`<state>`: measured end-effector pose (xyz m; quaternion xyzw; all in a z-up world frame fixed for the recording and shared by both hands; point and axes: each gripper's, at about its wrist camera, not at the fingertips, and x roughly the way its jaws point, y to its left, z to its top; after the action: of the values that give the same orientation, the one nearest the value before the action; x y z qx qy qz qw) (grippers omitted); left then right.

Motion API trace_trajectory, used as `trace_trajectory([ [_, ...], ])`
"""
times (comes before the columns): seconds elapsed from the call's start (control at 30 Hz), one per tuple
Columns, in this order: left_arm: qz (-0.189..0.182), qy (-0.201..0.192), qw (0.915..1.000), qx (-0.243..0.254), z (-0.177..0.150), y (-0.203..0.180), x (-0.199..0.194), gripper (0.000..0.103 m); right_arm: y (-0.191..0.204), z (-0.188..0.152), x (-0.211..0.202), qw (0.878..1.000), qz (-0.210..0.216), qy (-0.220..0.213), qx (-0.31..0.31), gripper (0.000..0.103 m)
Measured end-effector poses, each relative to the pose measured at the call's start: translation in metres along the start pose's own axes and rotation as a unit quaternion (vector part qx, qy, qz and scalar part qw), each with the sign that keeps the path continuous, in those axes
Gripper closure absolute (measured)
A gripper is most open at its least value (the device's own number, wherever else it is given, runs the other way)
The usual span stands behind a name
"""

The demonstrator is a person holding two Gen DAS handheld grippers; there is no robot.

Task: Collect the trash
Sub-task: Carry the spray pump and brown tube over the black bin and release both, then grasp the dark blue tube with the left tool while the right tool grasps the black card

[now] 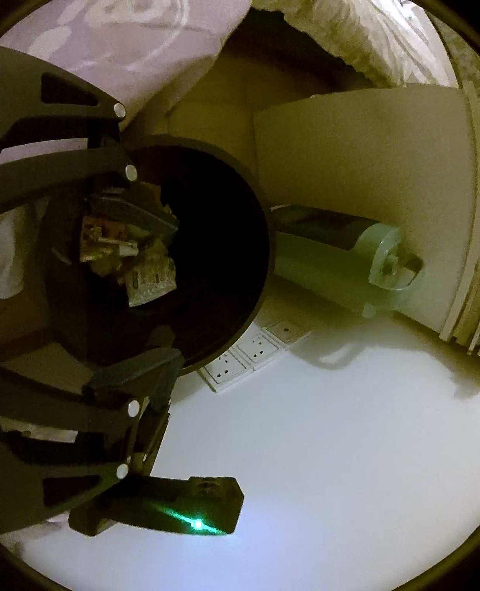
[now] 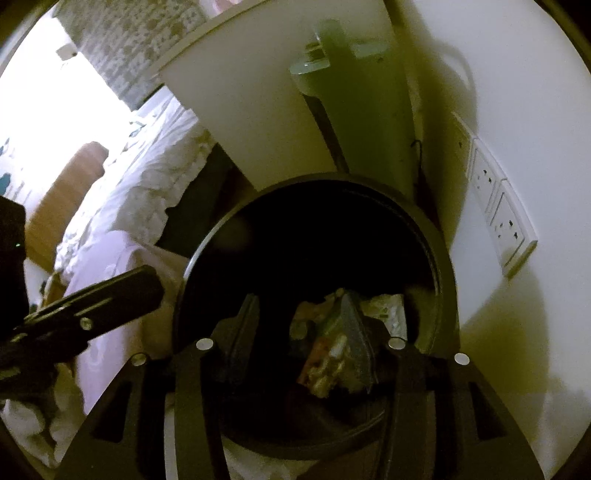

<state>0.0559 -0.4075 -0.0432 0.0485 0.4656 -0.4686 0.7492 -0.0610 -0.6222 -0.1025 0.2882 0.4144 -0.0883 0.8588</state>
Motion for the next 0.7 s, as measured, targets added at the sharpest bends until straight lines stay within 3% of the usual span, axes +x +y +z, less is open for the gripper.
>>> trace_trajectory([
  [0.13,0.016,-0.024,0.9996,0.0,-0.008,0.008,-0.031,0.036,0.017,-0.002,-0.001,1.0,0.012,0.001,-0.015,0.056],
  [0.23,0.037,-0.053,0.9978,-0.012,-0.021,0.023,-0.061,0.028,0.041,-0.004,0.001,0.999,0.024,0.005,-0.037,0.056],
  [0.37,0.073,-0.079,0.9936,-0.037,-0.044,0.055,-0.101,0.028,0.088,-0.008,0.005,0.996,0.047,0.013,-0.077,0.056],
  [0.5,0.117,-0.098,0.9855,-0.074,-0.073,0.095,-0.143,0.028,0.14,-0.013,0.011,0.99,0.074,0.023,-0.12,0.056],
  [0.7,0.191,-0.125,0.9653,-0.127,-0.129,0.153,-0.206,0.026,0.221,-0.026,0.027,0.974,0.118,0.05,-0.187,0.055],
])
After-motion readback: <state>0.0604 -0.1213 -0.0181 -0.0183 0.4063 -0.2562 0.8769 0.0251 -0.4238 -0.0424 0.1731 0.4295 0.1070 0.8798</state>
